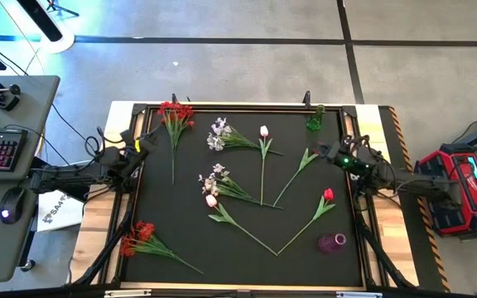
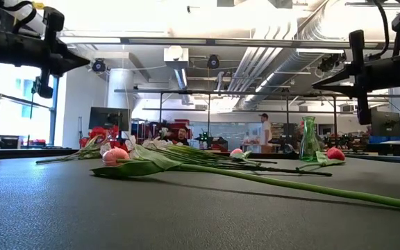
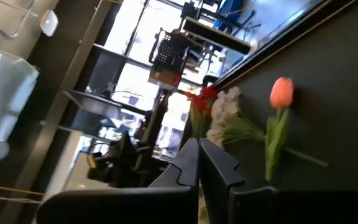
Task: Sort flowers into vase by color
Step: Put the top red tulip into the green vase
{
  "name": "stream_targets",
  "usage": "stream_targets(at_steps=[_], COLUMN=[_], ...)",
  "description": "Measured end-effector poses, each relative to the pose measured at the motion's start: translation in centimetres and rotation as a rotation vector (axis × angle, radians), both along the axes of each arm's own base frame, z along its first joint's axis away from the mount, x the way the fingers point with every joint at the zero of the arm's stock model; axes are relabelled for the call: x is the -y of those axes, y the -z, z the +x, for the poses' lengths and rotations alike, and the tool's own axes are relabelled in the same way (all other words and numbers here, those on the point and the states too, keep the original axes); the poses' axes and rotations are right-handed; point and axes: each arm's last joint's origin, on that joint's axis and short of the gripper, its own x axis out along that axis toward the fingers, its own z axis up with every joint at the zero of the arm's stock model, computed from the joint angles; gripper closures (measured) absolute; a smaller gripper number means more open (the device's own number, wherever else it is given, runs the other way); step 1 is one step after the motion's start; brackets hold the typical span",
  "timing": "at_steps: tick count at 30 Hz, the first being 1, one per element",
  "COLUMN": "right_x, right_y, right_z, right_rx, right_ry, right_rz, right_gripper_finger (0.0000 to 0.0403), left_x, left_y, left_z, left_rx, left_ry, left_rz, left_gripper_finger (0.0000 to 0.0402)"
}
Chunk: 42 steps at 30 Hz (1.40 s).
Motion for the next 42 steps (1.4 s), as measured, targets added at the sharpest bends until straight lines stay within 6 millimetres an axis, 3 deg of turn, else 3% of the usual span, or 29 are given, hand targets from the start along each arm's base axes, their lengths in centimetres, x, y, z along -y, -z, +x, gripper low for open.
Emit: stream_targets(at_steps=[3, 7, 13, 17, 25, 29, 34, 38, 42], right_x=[0.0, 0.4, 1.6, 2.7, 4.5, 4.9, 4.9, 4.9, 5.2], right_y=[-0.9, -5.1, -10.3, -11.6, -10.0, -8.4, -6.5, -5.6, -4.4], right_z=[0.3, 0.7, 3.4, 5.8, 9.3, 9.8, 9.1, 9.2, 9.9], right_rx=[0.032, -0.009, -0.252, -0.435, -0.7, -0.78, -0.914, -0.981, -1.028], right_ry=[-0.014, 0.061, 0.038, -0.02, -0.183, -0.208, -0.189, -0.202, -0.216], right_rz=[-0.046, -0.181, -0.241, -0.172, 0.122, 0.288, 0.533, 0.581, 0.596], right_gripper_finger=[0.0402, 0.0402, 0.0402, 0.0402, 0.0381, 0.0331, 0.0254, 0.0206, 0.0184], left_x=[0.1, 0.2, 0.3, 0.2, -0.1, -0.2, -0.5, -1.6, -2.6], left_y=[-0.1, -0.3, -2.5, -4.1, -5.1, -5.4, -4.9, -3.5, -2.4], left_z=[0.1, 0.3, 1.2, 2.8, 7.2, 8.9, 10.2, 10.5, 11.0], left_rx=[-0.03, -0.015, -0.11, -0.23, -0.519, -0.599, -0.666, -0.713, -0.749], left_ry=[0.048, 0.107, 0.173, 0.194, 0.273, 0.29, 0.351, 0.418, 0.466], left_rz=[0.04, 0.039, 0.097, 0.103, 0.037, 0.016, -0.03, -0.138, -0.197], left_gripper_finger=[0.0399, 0.0382, 0.0341, 0.0316, 0.0288, 0.0288, 0.0288, 0.0287, 0.0287])
